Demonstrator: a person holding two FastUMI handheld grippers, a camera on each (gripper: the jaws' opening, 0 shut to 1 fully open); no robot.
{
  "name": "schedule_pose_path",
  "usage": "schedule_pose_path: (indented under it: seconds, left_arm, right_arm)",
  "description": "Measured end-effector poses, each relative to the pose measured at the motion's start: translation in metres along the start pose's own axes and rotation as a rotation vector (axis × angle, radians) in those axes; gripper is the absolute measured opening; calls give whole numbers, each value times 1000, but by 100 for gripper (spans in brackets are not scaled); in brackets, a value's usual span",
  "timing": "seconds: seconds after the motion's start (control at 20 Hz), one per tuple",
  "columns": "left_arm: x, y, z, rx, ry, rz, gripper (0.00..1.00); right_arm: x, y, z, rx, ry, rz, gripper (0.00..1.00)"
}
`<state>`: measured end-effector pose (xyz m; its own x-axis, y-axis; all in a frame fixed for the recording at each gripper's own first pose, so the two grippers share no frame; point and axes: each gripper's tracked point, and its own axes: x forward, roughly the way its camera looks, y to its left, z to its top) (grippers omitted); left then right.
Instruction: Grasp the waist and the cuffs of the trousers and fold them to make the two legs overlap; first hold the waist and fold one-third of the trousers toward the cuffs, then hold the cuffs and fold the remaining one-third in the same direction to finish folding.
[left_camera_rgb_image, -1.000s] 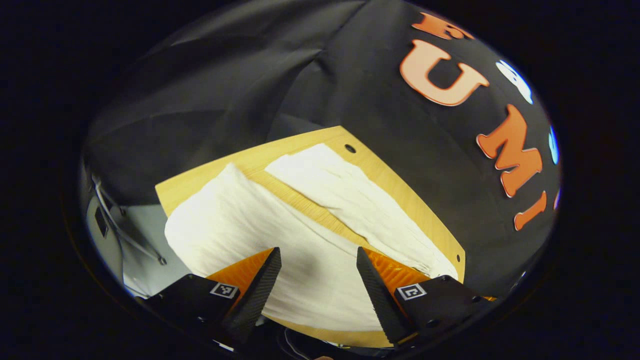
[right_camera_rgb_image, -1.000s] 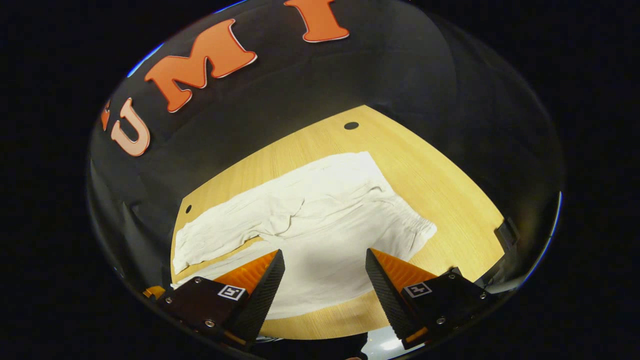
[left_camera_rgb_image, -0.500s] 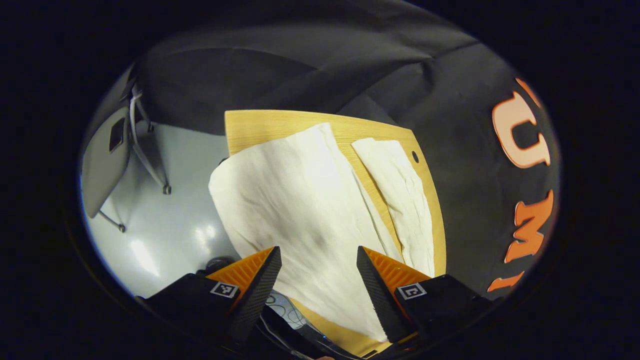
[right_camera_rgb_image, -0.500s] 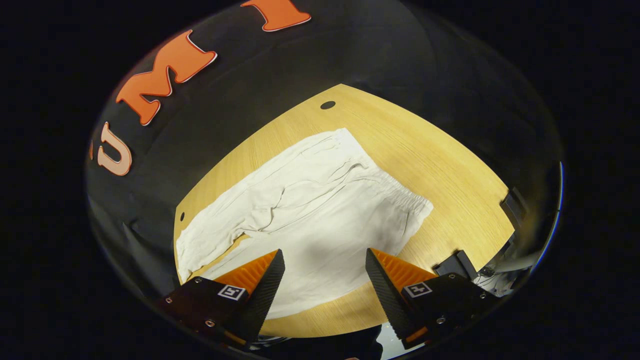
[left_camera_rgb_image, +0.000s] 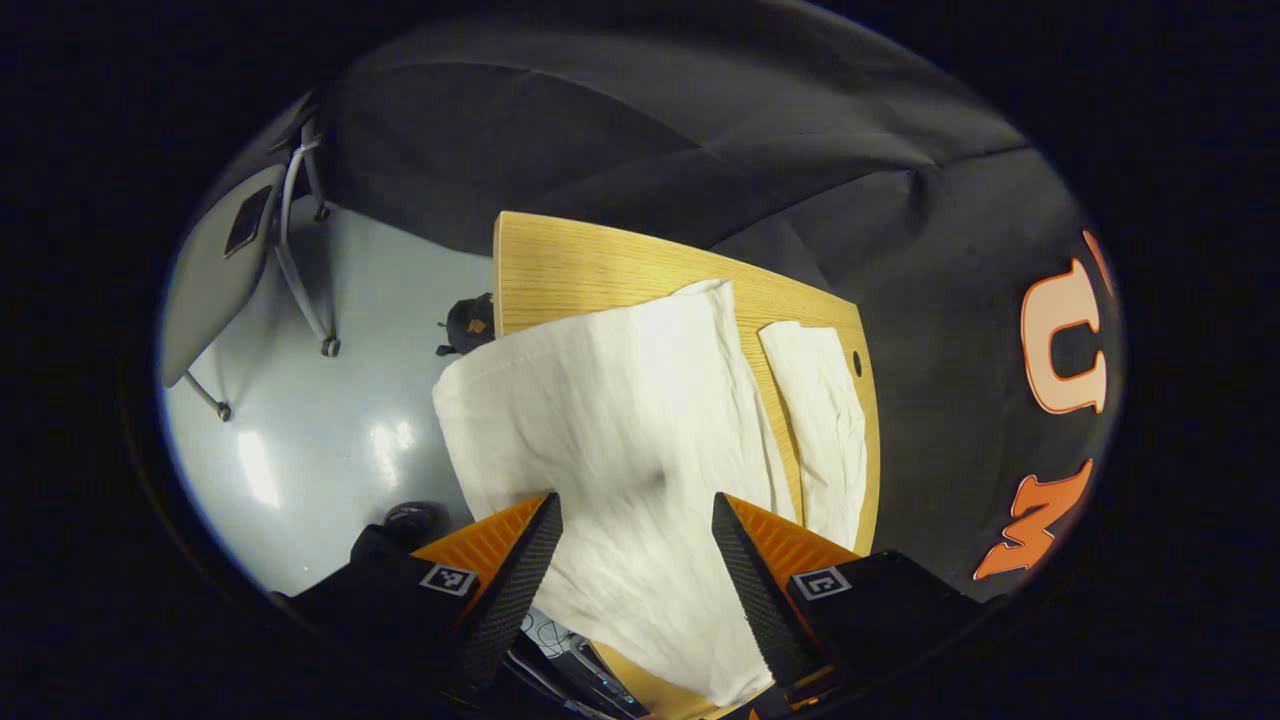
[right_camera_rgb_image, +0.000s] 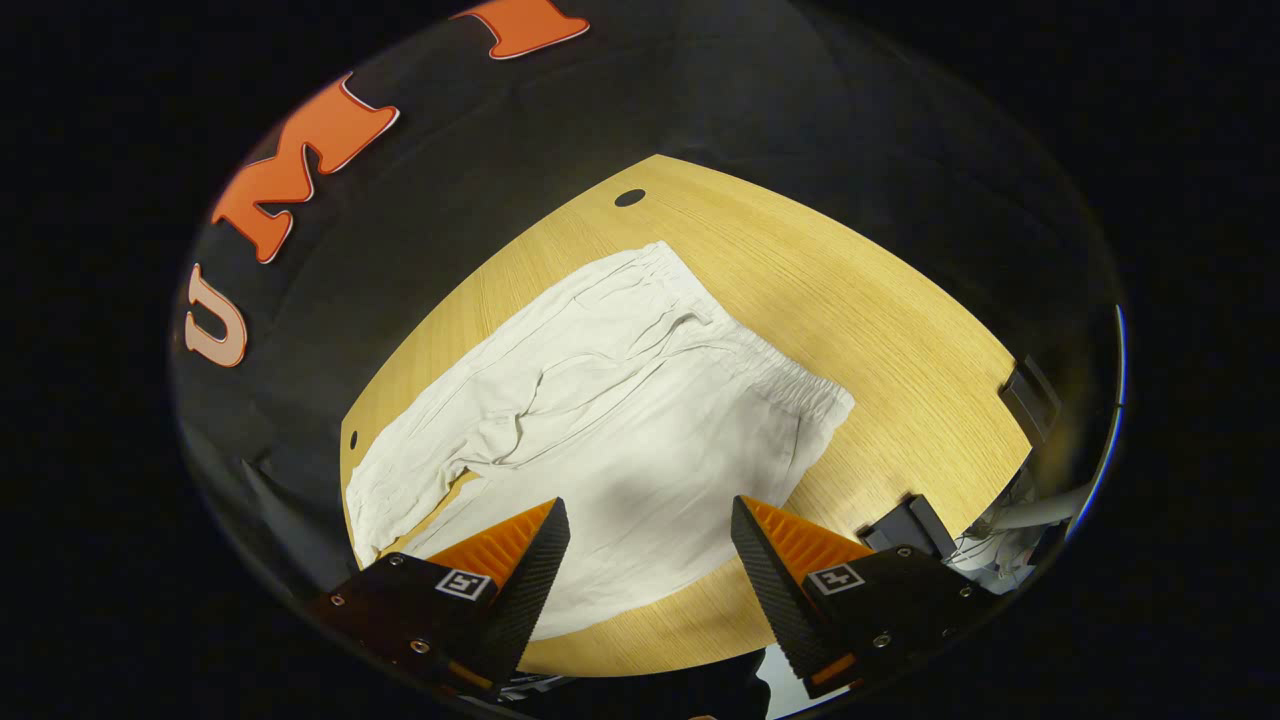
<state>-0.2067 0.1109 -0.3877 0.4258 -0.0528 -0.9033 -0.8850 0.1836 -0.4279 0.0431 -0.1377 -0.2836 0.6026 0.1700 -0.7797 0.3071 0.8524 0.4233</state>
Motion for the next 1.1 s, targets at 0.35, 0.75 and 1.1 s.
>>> schedule_pose_path:
  seconds: [0.35, 0.75, 1.1]
  left_arm:
    - [16, -13, 11, 44, 0, 29, 92]
    - [54, -50, 29, 38, -4, -28, 80]
    - [7, -27, 13, 39, 10, -38, 92]
  right_arm:
    - [11, -3, 1, 28, 8, -12, 99]
    - [20, -25, -10, 82, 52, -66, 99]
    - [24, -30, -13, 75, 80, -66, 99]
